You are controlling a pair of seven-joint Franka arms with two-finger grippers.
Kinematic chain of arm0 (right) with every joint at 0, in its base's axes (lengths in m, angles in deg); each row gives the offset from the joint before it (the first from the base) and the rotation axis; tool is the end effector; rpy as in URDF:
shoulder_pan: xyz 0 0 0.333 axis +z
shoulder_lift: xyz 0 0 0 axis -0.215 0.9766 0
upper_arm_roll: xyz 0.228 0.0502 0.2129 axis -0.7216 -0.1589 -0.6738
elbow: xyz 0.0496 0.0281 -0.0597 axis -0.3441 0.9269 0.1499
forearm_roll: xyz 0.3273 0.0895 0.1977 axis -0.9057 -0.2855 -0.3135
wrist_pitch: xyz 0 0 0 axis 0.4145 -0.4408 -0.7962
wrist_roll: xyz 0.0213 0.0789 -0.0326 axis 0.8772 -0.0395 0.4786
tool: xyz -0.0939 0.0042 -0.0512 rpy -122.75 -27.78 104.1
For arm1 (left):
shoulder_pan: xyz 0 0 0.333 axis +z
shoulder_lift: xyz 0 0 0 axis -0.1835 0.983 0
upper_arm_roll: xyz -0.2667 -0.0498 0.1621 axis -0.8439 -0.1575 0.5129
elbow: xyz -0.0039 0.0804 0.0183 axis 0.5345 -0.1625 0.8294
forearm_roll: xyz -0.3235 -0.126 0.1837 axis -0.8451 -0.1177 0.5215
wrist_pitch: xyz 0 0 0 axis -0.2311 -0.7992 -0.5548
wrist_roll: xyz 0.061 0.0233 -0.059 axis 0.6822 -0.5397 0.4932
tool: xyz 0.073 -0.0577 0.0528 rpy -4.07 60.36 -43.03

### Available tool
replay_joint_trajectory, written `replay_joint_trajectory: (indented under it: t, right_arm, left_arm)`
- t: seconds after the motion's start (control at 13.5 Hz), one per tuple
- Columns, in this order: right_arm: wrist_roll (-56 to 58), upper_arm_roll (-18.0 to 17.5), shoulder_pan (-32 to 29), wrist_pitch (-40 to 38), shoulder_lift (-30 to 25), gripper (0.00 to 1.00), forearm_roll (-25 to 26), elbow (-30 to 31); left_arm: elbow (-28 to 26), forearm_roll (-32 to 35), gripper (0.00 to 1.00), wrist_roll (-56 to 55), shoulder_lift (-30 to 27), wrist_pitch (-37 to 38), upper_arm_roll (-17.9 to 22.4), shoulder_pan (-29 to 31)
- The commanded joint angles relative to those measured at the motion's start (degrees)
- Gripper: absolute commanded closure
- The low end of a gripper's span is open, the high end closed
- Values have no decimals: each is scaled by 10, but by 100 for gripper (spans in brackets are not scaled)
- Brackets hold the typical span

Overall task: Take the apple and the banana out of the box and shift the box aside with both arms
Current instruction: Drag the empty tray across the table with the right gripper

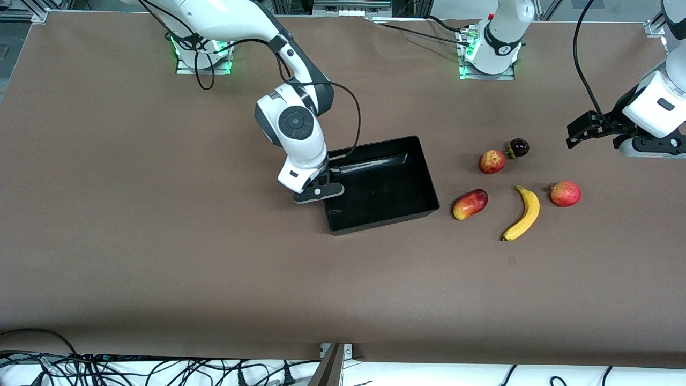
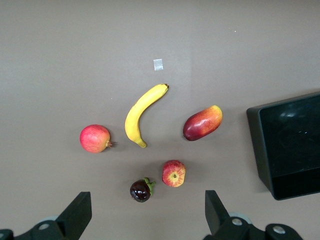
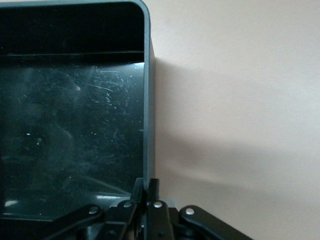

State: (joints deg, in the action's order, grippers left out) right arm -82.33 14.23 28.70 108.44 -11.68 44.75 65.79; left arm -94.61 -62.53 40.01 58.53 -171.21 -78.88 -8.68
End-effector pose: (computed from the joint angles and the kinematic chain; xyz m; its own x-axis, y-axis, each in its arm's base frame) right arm 0.5472 0.4443 0.2784 0.9779 0.2043 0.0446 0.2061 -0.9777 -0.0411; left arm 0.5571 -0.0181 0.5822 1.0000 -0.0008 -0.0050 -0.0008 -1.0000 -0.0093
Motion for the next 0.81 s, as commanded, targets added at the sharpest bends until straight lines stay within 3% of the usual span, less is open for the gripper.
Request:
replay_joint_trajectory:
  t: [0.0, 0.22, 0.52, 0.74]
  right_arm:
    - [18, 3, -43, -78, -45, 100, 3, -17]
    - [122, 4, -124, -169, -71, 100, -15, -47]
    - [300, 6, -260, -259, -110, 100, -26, -44]
    - [361, 7, -346, -283, -129, 100, -41, -23]
  left_arm:
    - [19, -9, 0, -8, 8, 15, 0, -2]
    - [20, -8, 0, -8, 9, 14, -1, -3]
    - [24, -8, 0, -8, 9, 15, -4, -3]
    - [33, -8, 0, -6, 11, 32, -7, -3]
